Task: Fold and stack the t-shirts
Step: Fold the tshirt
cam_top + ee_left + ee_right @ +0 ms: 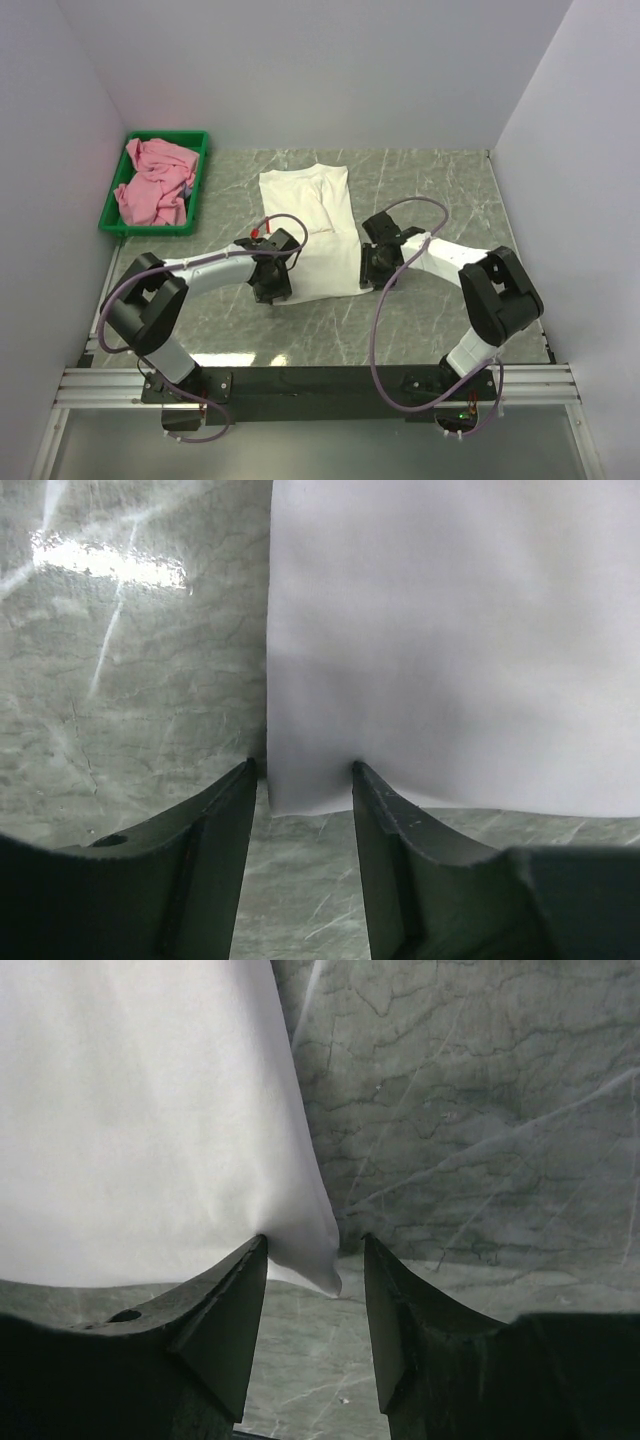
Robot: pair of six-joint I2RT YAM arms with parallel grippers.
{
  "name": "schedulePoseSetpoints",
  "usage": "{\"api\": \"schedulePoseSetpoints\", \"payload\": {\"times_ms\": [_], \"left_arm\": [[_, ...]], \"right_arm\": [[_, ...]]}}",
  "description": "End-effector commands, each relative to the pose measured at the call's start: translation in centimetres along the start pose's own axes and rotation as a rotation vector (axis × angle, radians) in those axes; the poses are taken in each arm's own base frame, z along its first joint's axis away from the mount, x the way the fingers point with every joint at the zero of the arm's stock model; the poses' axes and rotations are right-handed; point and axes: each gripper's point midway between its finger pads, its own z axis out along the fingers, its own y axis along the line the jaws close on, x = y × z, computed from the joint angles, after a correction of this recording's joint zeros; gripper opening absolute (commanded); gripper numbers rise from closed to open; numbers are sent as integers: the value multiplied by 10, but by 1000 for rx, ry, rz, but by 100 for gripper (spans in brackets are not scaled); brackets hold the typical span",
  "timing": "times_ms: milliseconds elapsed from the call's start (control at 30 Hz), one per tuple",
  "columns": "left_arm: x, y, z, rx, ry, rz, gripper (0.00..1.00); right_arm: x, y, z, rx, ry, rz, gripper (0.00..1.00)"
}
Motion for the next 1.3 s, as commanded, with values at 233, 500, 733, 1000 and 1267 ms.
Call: {"api": "schedulePoseSetpoints", "payload": {"times_ms": [233,500,733,1000,1267], "left_arm": [[43,38,26,-176,146,47,37],[43,47,13,-196,126,45,1],[81,47,-47,-118,166,130,1],[149,51,-111,22,266,137,1],[150,42,-150,118,258,140,1]], "right_arm": [[31,-7,14,84,145,-20,44],[26,-2,2,64,120,-54,0],[70,-14,-46,36,214,-156,0],[131,-22,-109,-31,257,-225,0],[140,-23,-151,-71,253,-224,0]]}}
